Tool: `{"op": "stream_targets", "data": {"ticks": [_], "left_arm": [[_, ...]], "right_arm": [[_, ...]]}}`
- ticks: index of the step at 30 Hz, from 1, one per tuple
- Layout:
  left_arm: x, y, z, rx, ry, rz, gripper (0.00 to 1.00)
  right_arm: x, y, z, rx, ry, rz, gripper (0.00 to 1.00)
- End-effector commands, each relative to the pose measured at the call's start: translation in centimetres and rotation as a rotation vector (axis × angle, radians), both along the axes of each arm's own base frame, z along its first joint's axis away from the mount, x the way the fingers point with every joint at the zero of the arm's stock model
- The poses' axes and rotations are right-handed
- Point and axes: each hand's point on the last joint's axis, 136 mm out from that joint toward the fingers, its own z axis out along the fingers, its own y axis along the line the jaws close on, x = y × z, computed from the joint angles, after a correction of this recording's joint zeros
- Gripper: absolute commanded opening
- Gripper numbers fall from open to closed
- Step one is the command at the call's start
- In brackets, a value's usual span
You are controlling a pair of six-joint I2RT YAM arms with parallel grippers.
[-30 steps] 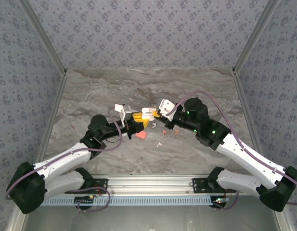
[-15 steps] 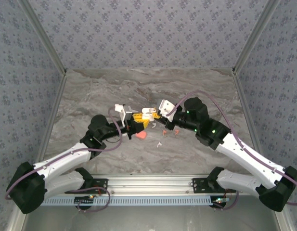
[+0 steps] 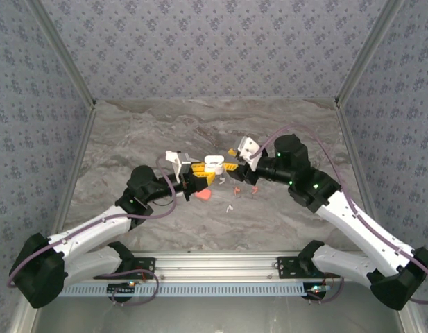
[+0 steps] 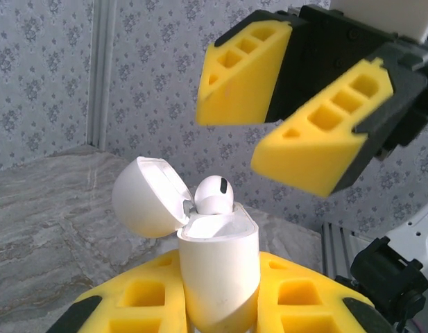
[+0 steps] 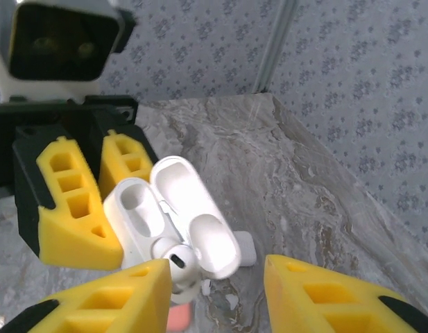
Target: Insert wireless bluetooth earbuds into charging case
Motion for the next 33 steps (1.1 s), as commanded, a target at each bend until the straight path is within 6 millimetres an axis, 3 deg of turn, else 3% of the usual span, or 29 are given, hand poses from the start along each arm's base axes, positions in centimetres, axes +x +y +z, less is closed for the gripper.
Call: {"op": "stream_targets", "data": {"ticks": [1, 4, 7, 12, 19, 27, 33], "left_arm": [[0.1, 0.5, 2.4, -0.032, -0.099, 0.038, 0.00], [0.4, 1.1, 2.1, -0.014, -0.125, 0.086, 0.00], [0.4, 1.7, 2.2, 0.007, -0.162, 0.119, 0.00], [-0.3, 2.8, 3.1, 0.007, -0.225, 0.152, 0.00], [-0.6, 3.6, 3.0, 0.012, -0.232, 0.172, 0.00], [-0.7, 3.9, 2.8, 0.008, -0.223, 0.178, 0.00], [-0.8, 3.8, 2.8, 0.009, -0.221, 0.176, 0.00]], "right_arm": [[0.0, -1.8, 3.1, 0.111, 0.046, -0.060, 0.46], [1.4, -3.7, 2.2, 0.149, 0.145, -0.167, 0.47], [2.6, -5.1, -0.9, 0.132, 0.277, -0.286, 0.48], [3.3, -6.1, -9.1, 0.060, 0.552, -0.421, 0.44], [1.1, -4.1, -19.9, -0.094, 0.810, -0.411, 0.41], [-0.3, -1.5, -26.6, -0.220, 0.896, -0.371, 0.40], [-0.2, -0.7, -28.9, -0.276, 0.909, -0.374, 0.40]]}}
